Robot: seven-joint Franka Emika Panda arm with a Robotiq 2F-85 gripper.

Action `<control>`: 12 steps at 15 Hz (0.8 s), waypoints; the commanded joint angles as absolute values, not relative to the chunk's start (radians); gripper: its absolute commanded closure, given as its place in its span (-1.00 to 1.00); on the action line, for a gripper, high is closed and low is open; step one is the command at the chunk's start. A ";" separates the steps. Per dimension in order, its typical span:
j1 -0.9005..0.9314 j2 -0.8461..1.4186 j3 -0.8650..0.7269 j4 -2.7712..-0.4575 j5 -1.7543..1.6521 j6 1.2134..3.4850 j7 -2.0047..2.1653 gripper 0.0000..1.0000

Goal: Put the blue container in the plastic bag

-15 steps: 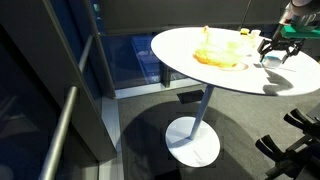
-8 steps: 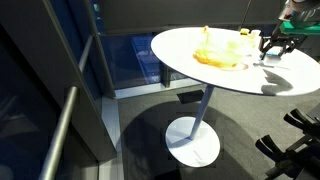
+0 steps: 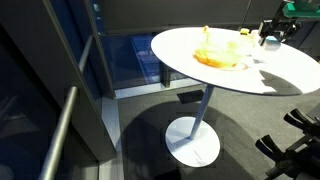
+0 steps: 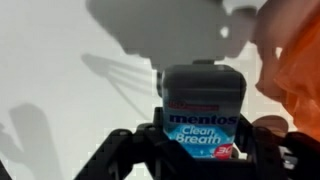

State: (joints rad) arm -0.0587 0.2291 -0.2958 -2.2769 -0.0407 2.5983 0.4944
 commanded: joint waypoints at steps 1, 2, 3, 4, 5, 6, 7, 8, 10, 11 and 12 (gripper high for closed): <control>-0.034 0.127 -0.282 -2.291 -0.101 2.547 0.557 0.21; -0.028 0.103 -0.272 -2.293 -0.117 2.542 0.569 0.21; -0.024 0.082 -0.260 -2.294 -0.135 2.535 0.583 0.21; -0.020 0.060 -0.244 -2.293 -0.149 2.527 0.595 0.21; -0.018 0.045 -0.227 -2.288 -0.161 2.516 0.607 0.21; -0.018 0.035 -0.208 -2.281 -0.167 2.507 0.617 0.21; -0.019 0.033 -0.188 -2.272 -0.165 2.503 0.620 0.21; -0.020 0.031 -0.169 -2.267 -0.161 2.501 0.621 0.21; -0.022 0.047 -0.135 -2.252 -0.126 2.509 0.594 0.21; -0.021 0.064 -0.122 -2.241 -0.118 2.514 0.589 0.21; -0.021 0.078 -0.112 -2.232 -0.113 2.512 0.590 0.21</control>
